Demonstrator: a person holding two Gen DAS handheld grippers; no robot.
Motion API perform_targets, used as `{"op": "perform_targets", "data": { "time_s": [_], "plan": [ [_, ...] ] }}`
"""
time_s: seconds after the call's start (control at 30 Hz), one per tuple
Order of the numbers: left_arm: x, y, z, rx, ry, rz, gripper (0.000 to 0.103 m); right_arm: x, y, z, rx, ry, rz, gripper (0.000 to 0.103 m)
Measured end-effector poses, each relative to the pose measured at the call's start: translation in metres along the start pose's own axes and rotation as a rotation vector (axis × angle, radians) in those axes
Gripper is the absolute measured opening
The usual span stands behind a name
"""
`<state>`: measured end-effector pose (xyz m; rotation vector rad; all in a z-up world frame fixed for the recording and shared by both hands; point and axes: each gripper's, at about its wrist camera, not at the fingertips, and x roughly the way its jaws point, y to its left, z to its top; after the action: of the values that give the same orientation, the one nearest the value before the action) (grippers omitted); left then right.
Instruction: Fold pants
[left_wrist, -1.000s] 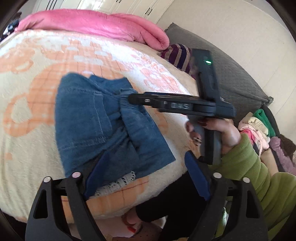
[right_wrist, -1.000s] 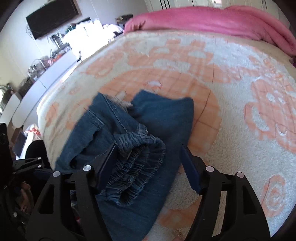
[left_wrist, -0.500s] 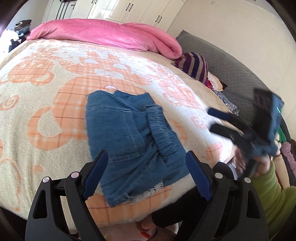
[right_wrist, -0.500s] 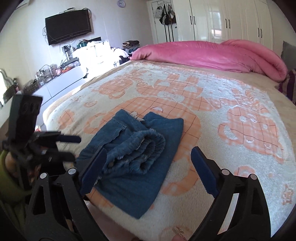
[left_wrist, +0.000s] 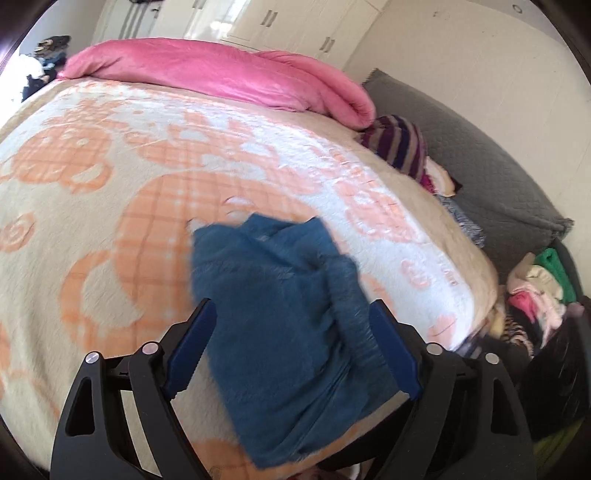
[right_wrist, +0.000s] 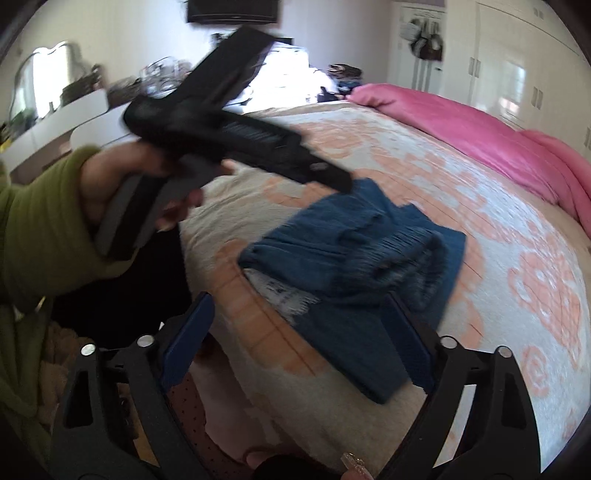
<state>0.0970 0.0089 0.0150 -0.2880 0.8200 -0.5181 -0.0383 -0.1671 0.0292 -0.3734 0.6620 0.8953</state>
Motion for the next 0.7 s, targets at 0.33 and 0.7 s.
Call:
{"op": "perform_targets", "data": {
  "time_s": [0.33, 0.7],
  "plan": [
    [0.06, 0.03, 0.014, -0.016, 0.121, 0.064, 0.063, 0.037, 0.021, 0.025, -0.178, 0.035, -0.022, 0.043],
    [0.069, 0.045, 0.014, -0.045, 0.111, 0.06, 0.064, 0.06, 0.028, 0.006, -0.159, 0.175, 0.008, 0.001]
  ]
}}
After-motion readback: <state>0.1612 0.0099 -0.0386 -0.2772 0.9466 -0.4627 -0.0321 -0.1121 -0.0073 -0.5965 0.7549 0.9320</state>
